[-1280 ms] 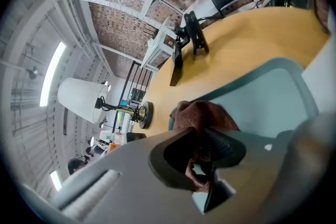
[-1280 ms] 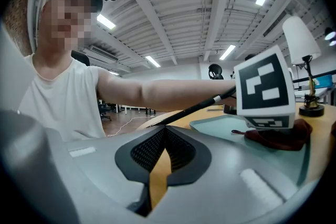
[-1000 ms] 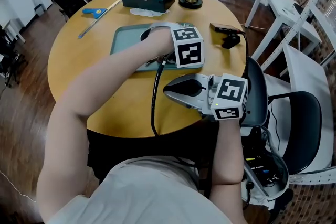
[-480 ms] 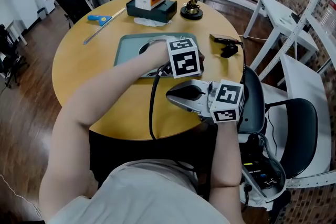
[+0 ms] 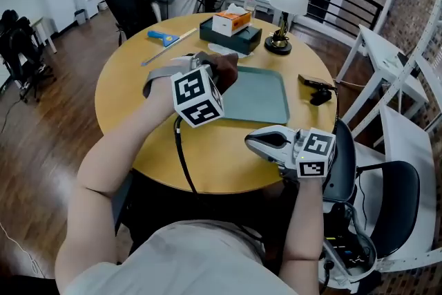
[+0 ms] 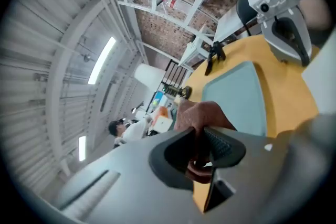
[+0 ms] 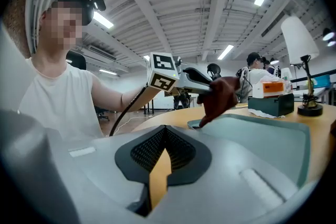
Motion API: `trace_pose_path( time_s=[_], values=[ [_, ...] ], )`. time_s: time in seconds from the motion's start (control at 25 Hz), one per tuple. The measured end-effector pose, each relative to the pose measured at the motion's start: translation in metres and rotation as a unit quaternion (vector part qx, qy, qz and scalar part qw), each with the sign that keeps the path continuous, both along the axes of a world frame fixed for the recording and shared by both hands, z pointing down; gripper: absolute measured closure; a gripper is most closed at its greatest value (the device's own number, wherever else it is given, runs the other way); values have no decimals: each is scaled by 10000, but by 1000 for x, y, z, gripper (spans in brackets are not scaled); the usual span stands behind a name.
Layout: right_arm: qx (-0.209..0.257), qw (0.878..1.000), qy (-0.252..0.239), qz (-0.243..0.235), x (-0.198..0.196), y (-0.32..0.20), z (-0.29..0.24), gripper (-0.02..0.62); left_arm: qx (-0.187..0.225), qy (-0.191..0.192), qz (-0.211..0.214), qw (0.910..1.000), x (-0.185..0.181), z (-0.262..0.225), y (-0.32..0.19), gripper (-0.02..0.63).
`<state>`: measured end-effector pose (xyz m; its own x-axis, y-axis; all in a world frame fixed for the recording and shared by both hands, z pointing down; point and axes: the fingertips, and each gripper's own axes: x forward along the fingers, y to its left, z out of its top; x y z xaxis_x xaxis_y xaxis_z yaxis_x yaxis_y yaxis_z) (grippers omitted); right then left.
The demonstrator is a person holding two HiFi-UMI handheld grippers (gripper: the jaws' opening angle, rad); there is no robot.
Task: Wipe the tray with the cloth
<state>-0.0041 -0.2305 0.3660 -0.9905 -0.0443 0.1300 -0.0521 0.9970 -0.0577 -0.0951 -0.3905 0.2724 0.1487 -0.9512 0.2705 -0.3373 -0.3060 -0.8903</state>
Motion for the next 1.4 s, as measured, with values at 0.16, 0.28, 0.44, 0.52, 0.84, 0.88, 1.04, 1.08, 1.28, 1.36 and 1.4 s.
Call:
trace_pose_path(
  time_s=[0.16, 0.28, 0.44, 0.52, 0.84, 0.88, 1.04, 1.08, 1.28, 1.36, 1.4],
  values=[
    [1, 10000, 5, -94, -11, 0, 1, 594, 766, -574, -975, 9906, -77, -19, 19, 543],
    [-8, 9998, 2, -201, -20, 3, 1, 594, 677, -1027, -1633, 9789, -130, 1, 28, 543],
    [-1, 9991, 4, -416, -29, 9, 1, 594, -178, -1298, -2259, 9653, -185, 58, 33, 543],
    [-1, 9988, -2, -491, -32, 10, 0, 594, -724, -1268, -2343, 9611, -200, 87, 34, 542],
    [11, 9984, -4, -559, -37, 9, -2, 594, -1421, -982, -2213, 9598, -207, 127, 39, 516],
    [9, 9984, -6, -558, -37, 9, -2, 594, -1366, -962, -2249, 9600, -209, 124, 41, 487],
    [-1, 9990, -8, -437, -38, 7, -2, 594, -1067, -601, -2341, 9645, -212, 103, 55, 400],
    [-1, 9993, -8, -384, -37, 5, -2, 594, -972, -414, -2305, 9673, -209, 96, 59, 402],
    [-25, 10000, 7, -71, -39, -3, 0, 594, -307, 1297, -1692, 9765, -178, 51, 81, 416],
    [-20, 9999, 18, 116, -39, -8, 0, 594, -113, 2252, -1256, 9661, -161, 31, 90, 443],
    [-16, 9998, 26, 213, -39, -10, 0, 594, -40, 2653, -1026, 9587, -152, 23, 94, 453]
  ],
)
